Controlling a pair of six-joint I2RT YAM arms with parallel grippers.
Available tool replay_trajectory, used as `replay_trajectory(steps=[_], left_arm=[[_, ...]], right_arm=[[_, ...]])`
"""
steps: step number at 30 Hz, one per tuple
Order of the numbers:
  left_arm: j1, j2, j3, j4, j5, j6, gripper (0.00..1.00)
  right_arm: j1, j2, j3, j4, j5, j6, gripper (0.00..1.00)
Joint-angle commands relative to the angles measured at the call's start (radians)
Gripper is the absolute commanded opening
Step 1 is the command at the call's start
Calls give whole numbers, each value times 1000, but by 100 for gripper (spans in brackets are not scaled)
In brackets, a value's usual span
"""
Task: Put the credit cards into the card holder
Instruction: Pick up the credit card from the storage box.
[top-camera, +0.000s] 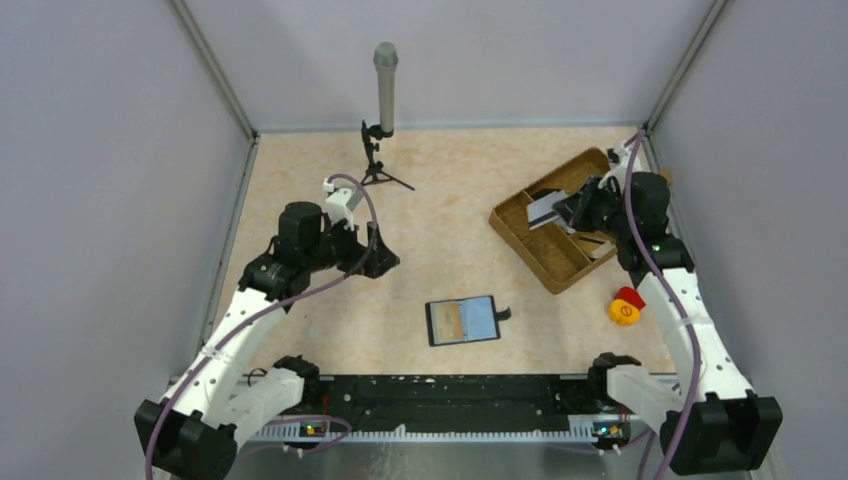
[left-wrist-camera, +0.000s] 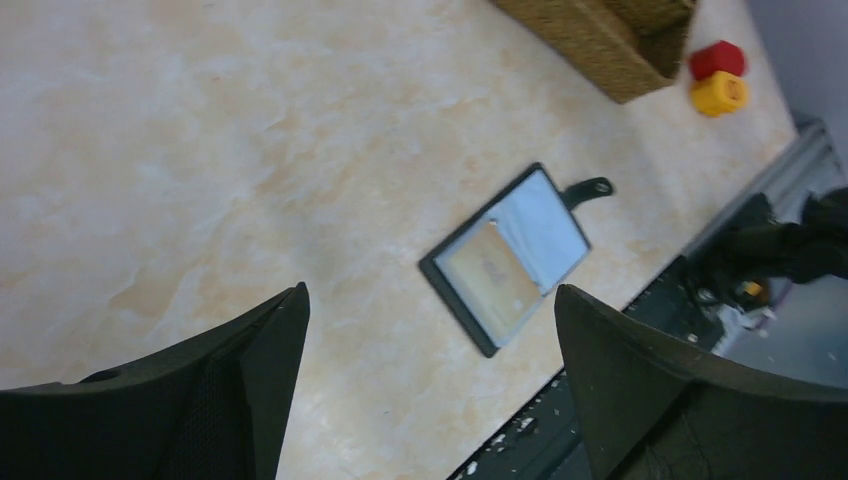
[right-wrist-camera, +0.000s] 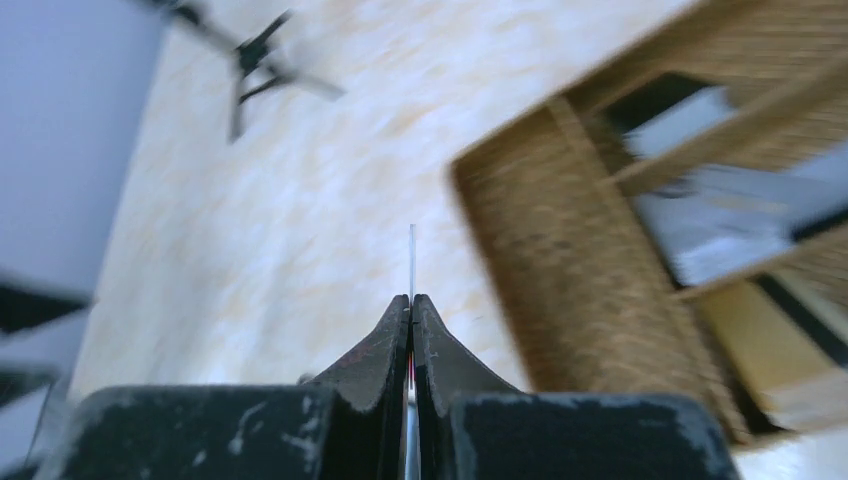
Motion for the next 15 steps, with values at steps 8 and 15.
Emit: replay_trajectory(steps=[8, 15], left_arm=[[-240, 102, 22, 278, 454, -53, 96], [-333, 197, 21, 323, 575, -84, 94]], right_arm=[[345, -54, -17, -51, -658, -101, 0], [435, 18, -27, 30, -842, -81, 0]])
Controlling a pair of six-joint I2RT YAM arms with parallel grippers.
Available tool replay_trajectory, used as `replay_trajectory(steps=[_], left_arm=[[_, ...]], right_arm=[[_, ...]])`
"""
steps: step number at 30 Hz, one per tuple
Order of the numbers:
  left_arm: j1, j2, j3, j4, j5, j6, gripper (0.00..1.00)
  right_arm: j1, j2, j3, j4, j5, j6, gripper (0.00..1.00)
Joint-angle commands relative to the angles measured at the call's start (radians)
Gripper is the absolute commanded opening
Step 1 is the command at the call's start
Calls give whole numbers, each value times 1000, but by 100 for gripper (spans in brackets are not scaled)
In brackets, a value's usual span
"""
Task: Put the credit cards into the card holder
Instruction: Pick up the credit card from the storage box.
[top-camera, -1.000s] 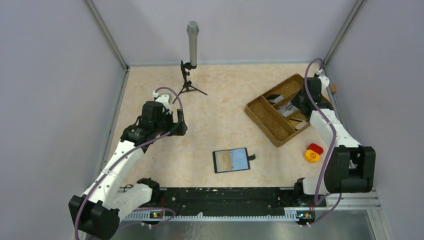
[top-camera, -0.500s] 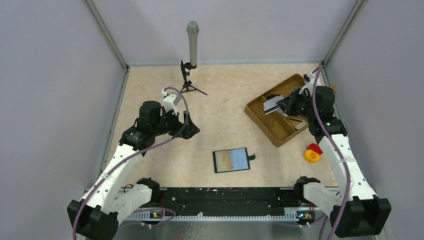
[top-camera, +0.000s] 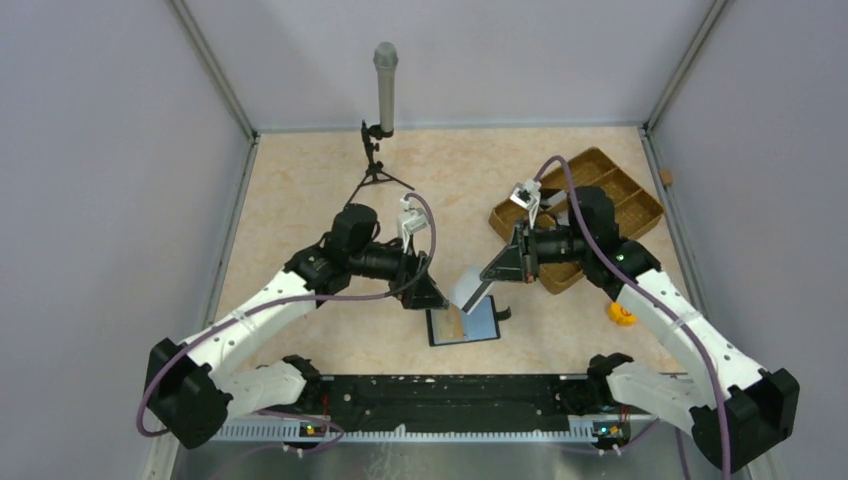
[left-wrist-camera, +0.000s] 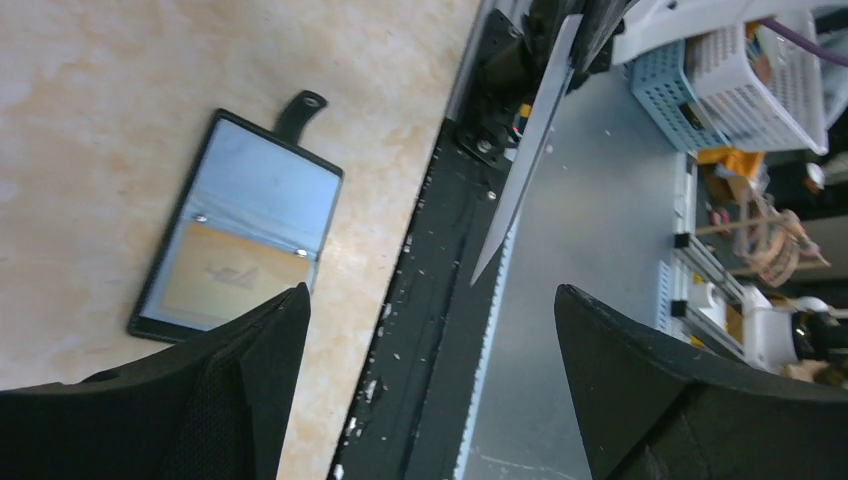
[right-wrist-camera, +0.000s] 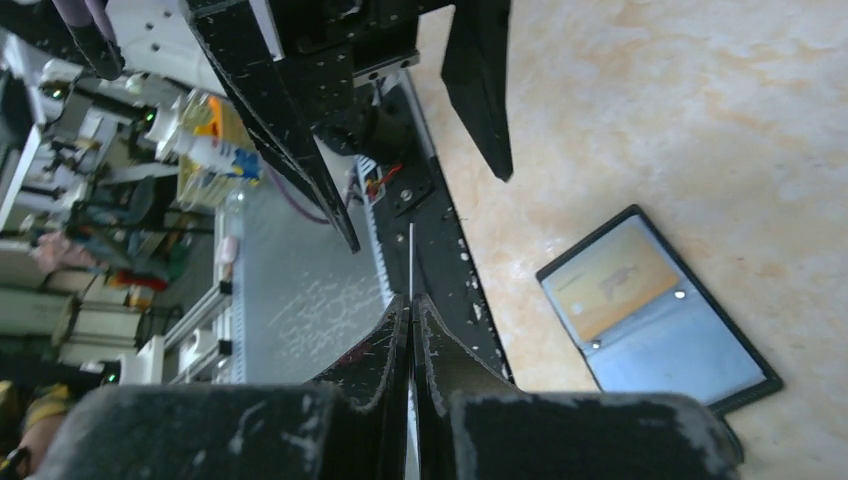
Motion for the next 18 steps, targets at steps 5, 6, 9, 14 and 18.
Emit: replay_trajectory(steps=[5, 6, 9, 14, 18], left_arm=[[-64, 57, -1, 210, 250, -126, 68], [-74, 63, 0, 210, 249, -126, 61], [-102, 76, 8, 168, 227, -100, 39], [-115, 55, -3, 133, 150, -87, 0], [-115, -40, -118, 305, 29, -210, 0]], right_arm=[[98, 96, 14, 99, -176, -18, 0], [105, 107, 18, 102, -180, -18, 0], [123, 135, 25, 131, -185, -8, 0], [125, 144, 41, 137, -94, 7, 2], [125, 92, 15, 152, 90, 50, 56]])
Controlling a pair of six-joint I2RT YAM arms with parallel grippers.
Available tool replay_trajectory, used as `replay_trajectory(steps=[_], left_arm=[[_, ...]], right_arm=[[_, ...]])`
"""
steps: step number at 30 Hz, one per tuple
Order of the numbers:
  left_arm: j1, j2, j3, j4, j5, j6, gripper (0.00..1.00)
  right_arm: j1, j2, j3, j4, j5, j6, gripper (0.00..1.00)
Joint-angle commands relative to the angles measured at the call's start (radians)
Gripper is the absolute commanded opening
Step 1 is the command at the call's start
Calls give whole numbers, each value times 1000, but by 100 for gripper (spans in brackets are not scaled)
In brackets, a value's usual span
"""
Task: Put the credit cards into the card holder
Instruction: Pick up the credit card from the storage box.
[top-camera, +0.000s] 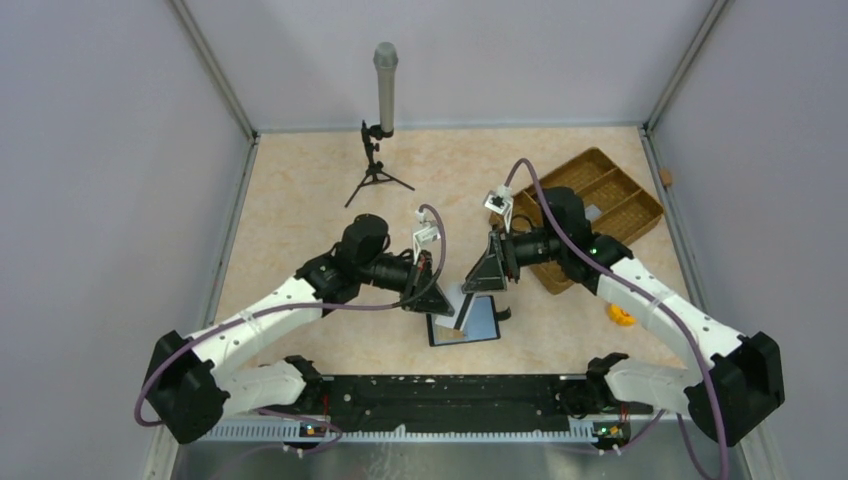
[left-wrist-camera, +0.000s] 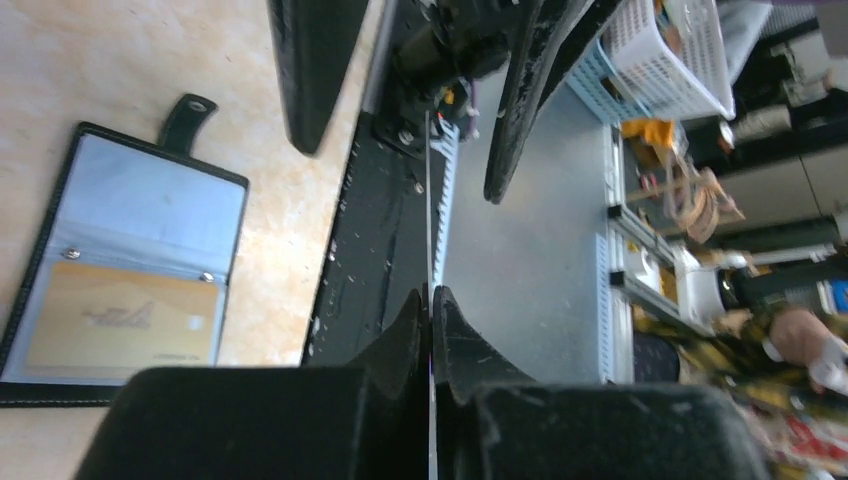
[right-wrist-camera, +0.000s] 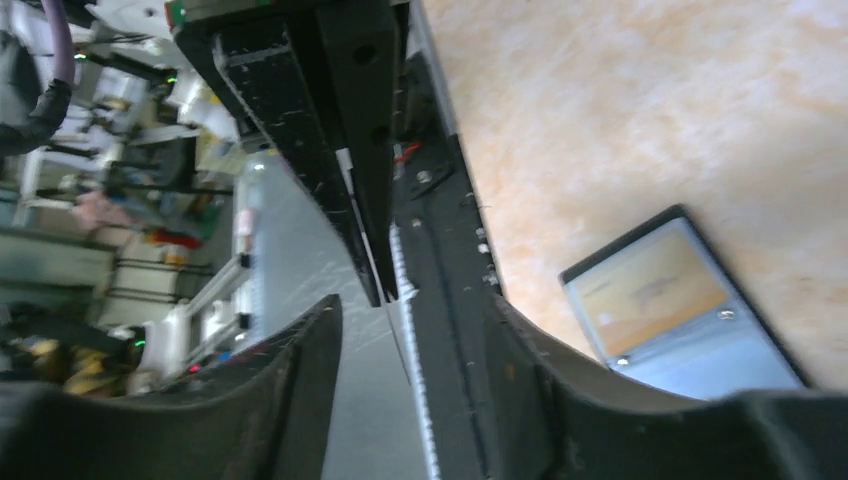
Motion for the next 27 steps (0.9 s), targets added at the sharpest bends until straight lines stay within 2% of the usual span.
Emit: replay_trajectory(steps=[1, 3, 6, 7, 8, 11, 12, 14, 16, 17, 20, 23, 27], left_arm=[[-3, -128, -137, 260, -149, -167, 0], [-4, -177, -219, 416, -218, -261, 0], [-4, -214, -294, 563, -304, -355, 0], [-6, -223, -315, 623, -325, -382, 0], [-6, -228, -334, 664, -343, -404, 0], [-6, -224, -362, 721, -376, -434, 0], [-6, -222, -365, 726, -384, -439, 0], [-6, -216, -369, 748, -392, -453, 0], [-6, -209, -379, 782, -392, -474, 0], [-6, -206, -383, 794, -391, -483, 0], [-6, -209, -394, 808, -396, -490, 0], [-6, -211, -386, 779, -395, -481, 0], [-6, -197, -383, 760, -384, -487, 0]], right_arm=[[9, -70, 0, 82, 192, 45, 58], [9, -102, -43, 143, 236, 117, 60], [9, -137, -145, 341, 253, 272, 66], [9, -149, -184, 445, 256, 333, 71], [10, -161, -228, 536, 266, 398, 71], [17, -194, -378, 869, 303, 584, 69], [23, -196, -396, 905, 313, 605, 68], [41, -196, -393, 864, 338, 577, 67], [47, -193, -393, 851, 346, 559, 60], [48, -188, -398, 867, 337, 565, 53], [48, -179, -405, 882, 319, 572, 40], [48, -176, -430, 931, 304, 588, 32], [48, -156, -457, 1011, 293, 620, 6]])
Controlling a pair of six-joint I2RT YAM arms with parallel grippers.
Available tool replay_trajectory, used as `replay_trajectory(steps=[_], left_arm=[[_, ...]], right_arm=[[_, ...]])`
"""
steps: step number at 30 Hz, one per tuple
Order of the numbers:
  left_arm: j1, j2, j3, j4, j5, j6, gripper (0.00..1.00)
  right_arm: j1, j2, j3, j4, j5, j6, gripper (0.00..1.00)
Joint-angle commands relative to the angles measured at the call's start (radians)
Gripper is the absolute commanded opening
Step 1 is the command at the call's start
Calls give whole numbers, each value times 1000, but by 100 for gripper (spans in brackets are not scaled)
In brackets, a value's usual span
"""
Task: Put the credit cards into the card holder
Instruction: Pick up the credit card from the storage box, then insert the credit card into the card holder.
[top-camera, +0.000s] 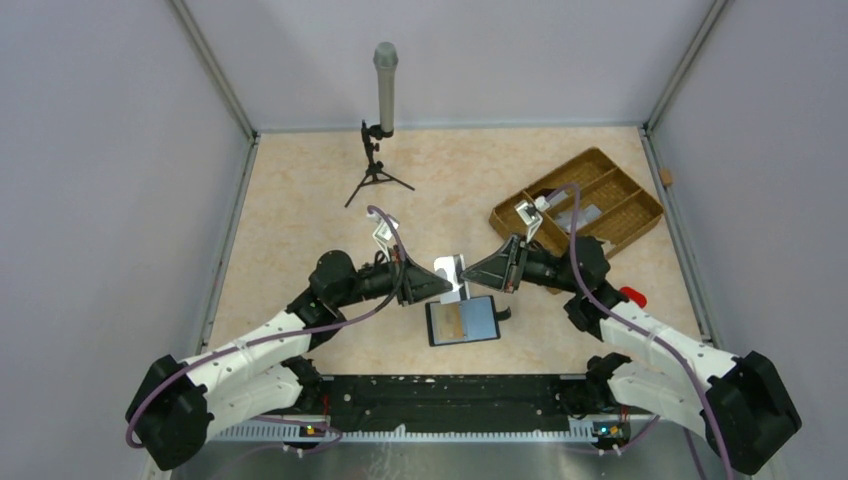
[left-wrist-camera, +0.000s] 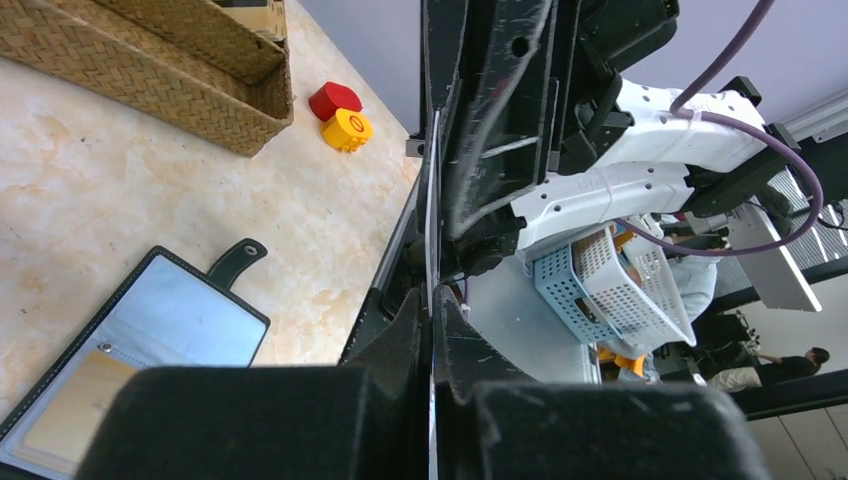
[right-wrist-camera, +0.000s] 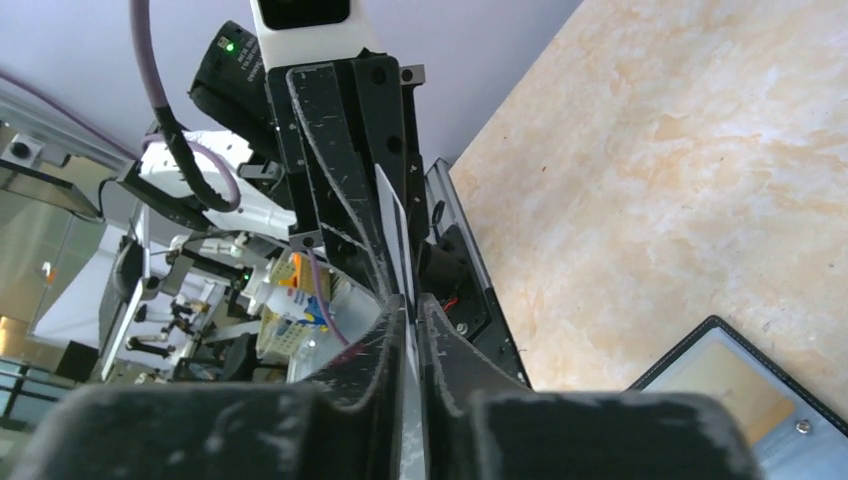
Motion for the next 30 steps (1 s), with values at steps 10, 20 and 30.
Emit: replay_trajectory(steps=[10, 20, 30], left_arm=[[-6, 30, 3, -313, -231, 24, 71], [-27, 159, -91, -371, -361, -133, 66], [-34, 237, -82, -423, -399, -142, 59]], right_arm=[[2, -57, -35, -319, 265, -120, 0], [-3, -3, -160, -352, 306, -134, 0], [-2, 154, -166, -254, 265, -120, 0]])
